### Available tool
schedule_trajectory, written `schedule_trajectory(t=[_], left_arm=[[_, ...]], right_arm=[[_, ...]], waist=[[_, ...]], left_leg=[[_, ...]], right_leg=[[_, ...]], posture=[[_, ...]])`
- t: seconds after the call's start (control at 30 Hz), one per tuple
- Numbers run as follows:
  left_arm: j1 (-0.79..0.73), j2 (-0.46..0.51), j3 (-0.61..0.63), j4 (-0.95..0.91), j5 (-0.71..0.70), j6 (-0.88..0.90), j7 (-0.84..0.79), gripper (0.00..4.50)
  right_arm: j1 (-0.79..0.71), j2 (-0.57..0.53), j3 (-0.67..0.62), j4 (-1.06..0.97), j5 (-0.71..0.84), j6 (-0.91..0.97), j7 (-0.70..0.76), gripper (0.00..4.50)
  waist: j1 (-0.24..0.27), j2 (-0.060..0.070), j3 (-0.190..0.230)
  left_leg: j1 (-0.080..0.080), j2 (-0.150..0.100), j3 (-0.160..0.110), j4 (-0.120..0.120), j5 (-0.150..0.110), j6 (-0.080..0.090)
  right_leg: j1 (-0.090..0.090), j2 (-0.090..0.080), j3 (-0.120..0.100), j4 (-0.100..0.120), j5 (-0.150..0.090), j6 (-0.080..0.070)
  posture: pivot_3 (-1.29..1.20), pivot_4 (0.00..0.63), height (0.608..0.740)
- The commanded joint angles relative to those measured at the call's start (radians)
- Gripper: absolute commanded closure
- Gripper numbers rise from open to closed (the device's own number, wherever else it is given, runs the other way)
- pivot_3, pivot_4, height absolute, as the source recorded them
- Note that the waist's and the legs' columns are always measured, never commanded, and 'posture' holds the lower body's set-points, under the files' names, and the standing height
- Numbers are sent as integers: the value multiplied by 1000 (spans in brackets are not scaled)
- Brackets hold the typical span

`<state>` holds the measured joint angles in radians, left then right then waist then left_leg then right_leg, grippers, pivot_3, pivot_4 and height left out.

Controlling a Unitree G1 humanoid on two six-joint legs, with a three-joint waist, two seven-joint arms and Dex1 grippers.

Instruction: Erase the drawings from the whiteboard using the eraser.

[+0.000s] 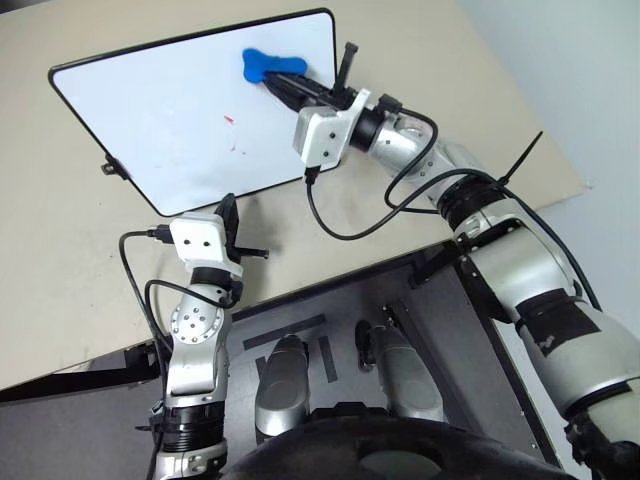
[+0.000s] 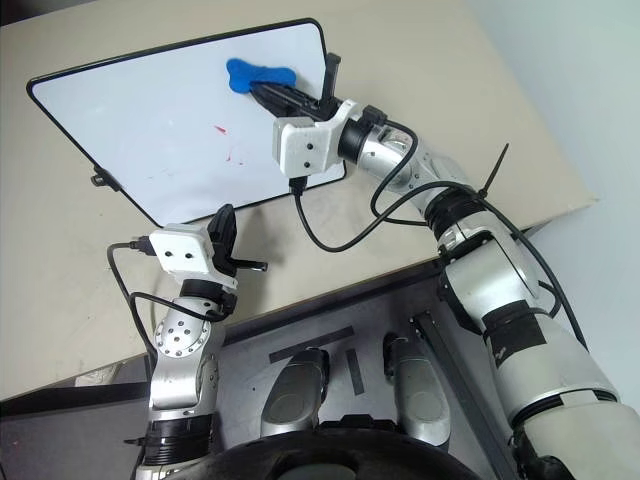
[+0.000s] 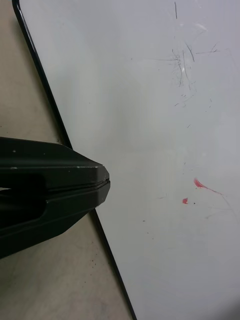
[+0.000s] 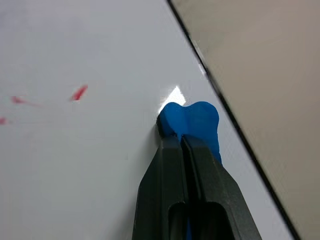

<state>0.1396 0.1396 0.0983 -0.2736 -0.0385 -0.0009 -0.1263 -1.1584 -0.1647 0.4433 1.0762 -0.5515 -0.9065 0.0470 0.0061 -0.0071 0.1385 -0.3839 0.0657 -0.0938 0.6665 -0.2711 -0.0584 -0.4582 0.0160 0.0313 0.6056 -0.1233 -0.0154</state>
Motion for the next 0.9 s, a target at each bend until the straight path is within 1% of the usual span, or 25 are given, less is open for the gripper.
schedule_trajectory(t=[0.03,0.07,0.27,0.4,0.5,0.6,0.9], left_arm=[[-4,-3,-8,-11,0,-20,0,4500],[-4,-3,-8,-10,0,-21,1,4500],[-7,-2,-10,-4,-1,-22,0,4500],[-10,-4,-13,-1,1,-23,0,4500],[-8,-8,-14,-2,2,-25,4,4500],[-4,-11,-13,-5,4,-26,9,4500],[-4,-14,-11,-1,4,-30,12,4500]], right_arm=[[13,16,-9,-6,34,-1,46,4474],[23,24,-4,0,43,-2,76,4474],[64,95,36,29,63,12,251,4474],[67,144,59,59,42,42,301,4474],[62,164,73,76,25,56,309,4474],[42,167,71,77,14,66,269,4474],[-29,110,39,38,-66,74,-29,4474]], waist=[[0,0,0],[0,0,0],[-3,0,0],[-4,0,0],[-4,0,0],[-3,0,0],[-3,0,0]], left_leg=[[0,0,0,0,0,0],[0,0,0,0,0,-1],[0,0,1,-1,-2,-2],[-1,0,1,-1,-2,-2],[-1,0,1,-1,-2,-2],[-2,0,1,-1,-3,-3],[-5,1,0,-1,-4,-3]], right_leg=[[0,0,0,0,1,-1],[0,0,0,0,3,-5],[0,0,1,-2,3,-5],[-1,0,0,-2,3,-5],[-1,0,0,-3,3,-5],[-1,0,0,-5,3,-5],[-4,0,0,-5,5,-8]], posture=[[0,150,740],[0,150,740],[0,150,740],[0,150,740],[0,150,740],[0,150,740],[0,150,740]])
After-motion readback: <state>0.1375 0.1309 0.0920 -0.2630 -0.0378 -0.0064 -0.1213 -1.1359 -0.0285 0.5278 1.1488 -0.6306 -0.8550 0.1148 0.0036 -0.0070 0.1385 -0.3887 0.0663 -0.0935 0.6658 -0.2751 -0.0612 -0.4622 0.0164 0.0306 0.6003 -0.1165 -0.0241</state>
